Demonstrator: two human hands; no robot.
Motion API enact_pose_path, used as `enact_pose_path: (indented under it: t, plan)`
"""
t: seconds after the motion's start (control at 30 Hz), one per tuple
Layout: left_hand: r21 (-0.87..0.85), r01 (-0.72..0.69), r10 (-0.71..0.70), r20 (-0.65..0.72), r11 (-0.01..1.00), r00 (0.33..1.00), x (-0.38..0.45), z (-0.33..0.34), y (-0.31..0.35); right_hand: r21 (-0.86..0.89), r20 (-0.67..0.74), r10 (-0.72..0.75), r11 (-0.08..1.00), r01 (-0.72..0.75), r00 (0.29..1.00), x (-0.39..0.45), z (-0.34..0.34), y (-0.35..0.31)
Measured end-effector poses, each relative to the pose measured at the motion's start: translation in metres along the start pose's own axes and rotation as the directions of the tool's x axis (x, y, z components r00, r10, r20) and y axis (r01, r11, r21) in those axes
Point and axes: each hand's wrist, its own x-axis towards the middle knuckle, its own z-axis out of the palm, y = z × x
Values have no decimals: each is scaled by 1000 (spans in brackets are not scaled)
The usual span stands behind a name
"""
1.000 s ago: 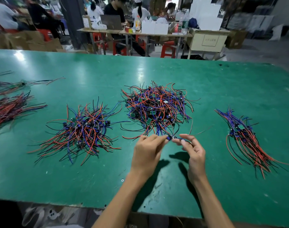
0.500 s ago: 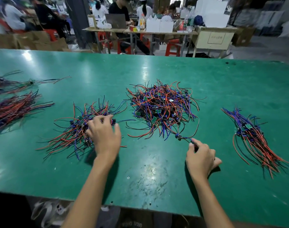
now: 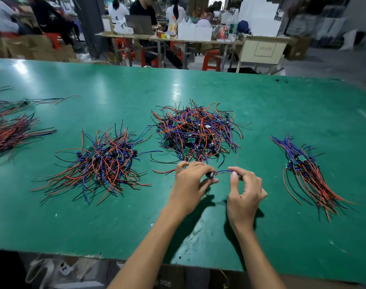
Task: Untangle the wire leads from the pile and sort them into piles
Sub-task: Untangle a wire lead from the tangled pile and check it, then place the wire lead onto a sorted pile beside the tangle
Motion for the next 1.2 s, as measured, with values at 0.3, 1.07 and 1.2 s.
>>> enact_pose_path:
  t: [0.3,1.07,1.2]
  plan:
    - [-24,-137,132,-141,990,981,8,-18,8,21,278,-296,953,302,914,-9,6,6]
    - [-376,368,-314,198,850,929,-24,-12,-14,472,459,211,765,-438,863,5,8,26]
    - [-429,468,-397,249,773,884,-27,-13,-14,529,442,256,699,-481,860,5,9,25]
